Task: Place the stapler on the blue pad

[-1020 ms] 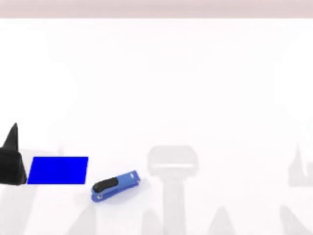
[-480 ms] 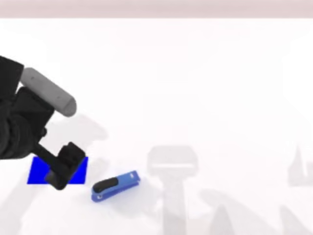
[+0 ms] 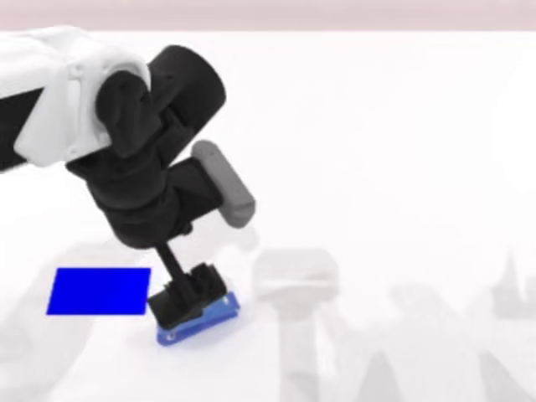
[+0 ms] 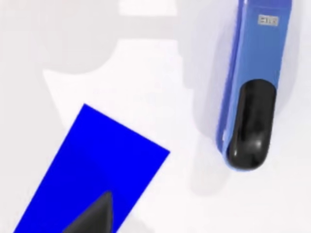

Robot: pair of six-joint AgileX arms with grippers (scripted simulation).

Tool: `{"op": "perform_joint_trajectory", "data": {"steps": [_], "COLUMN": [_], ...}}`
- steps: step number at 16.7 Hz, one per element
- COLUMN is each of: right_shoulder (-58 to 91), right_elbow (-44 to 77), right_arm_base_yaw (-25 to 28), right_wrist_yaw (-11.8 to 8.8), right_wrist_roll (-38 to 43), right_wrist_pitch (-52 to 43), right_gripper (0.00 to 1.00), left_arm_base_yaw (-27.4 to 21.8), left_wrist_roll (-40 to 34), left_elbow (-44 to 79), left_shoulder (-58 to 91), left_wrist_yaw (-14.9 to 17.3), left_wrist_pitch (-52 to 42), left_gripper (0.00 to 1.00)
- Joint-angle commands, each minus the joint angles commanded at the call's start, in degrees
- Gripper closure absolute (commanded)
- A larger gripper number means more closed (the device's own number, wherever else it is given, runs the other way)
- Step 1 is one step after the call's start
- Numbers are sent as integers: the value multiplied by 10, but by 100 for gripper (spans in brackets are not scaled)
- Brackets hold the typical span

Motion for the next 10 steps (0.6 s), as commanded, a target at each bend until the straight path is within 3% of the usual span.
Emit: {"op": "perform_joint_trajectory", "data": {"steps": [10], "right_shoulder": [0], "right_elbow": [0], "right_arm_base_yaw": [0], "right_wrist_yaw": [0], "right_wrist_roll": [0], "right_wrist_pitch": [0], "right_gripper": [0], "left_arm_base_yaw": [-20], "left_wrist_roll": [17], "left_elbow": [47], "left_shoulder": [55], "left_wrist_yaw": [-2], "left_wrist_pitch": [-32], "left_gripper": [0]}}
